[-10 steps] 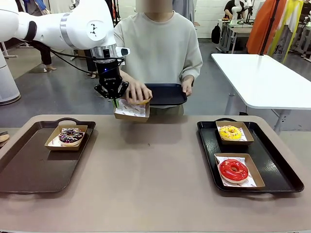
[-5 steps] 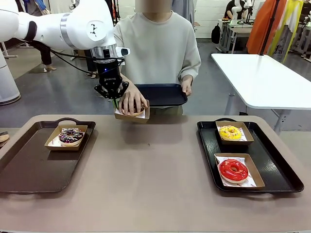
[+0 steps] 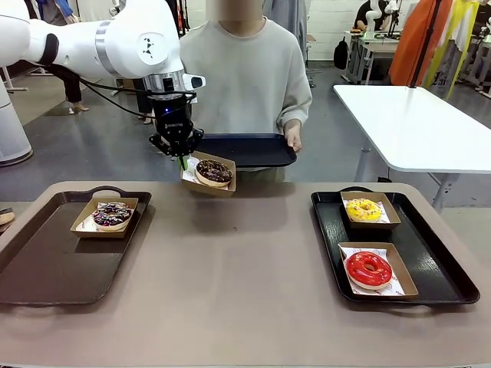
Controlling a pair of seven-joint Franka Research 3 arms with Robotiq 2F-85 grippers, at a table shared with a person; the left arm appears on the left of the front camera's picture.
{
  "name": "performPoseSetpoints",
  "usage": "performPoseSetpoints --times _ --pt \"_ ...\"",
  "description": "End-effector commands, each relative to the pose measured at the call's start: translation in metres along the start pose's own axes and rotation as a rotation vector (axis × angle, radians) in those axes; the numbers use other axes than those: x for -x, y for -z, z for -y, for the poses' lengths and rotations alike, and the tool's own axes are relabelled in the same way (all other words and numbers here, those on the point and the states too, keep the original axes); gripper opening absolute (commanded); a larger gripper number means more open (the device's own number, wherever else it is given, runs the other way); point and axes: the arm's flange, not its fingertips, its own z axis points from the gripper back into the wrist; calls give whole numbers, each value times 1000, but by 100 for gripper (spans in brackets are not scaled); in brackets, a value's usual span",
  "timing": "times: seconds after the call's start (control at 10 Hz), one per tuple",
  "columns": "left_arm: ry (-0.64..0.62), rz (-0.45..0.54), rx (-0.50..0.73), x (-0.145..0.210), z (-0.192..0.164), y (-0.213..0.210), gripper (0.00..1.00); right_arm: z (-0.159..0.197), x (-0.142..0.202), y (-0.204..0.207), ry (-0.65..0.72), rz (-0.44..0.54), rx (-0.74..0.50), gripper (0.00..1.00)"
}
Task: Individually package the donuts and arrange them on the tray.
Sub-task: Place the picked Paper togo box on the Handle tray.
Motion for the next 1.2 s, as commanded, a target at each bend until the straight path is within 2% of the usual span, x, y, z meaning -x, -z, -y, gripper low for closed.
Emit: performPoseSetpoints --times 0.0,1.1 --pt "-7 -2 10 1 0 -2 0 1 1 0 2 -2 -8 100" --pt "-7 -2 10 1 0 -2 0 1 1 0 2 -2 -8 100"
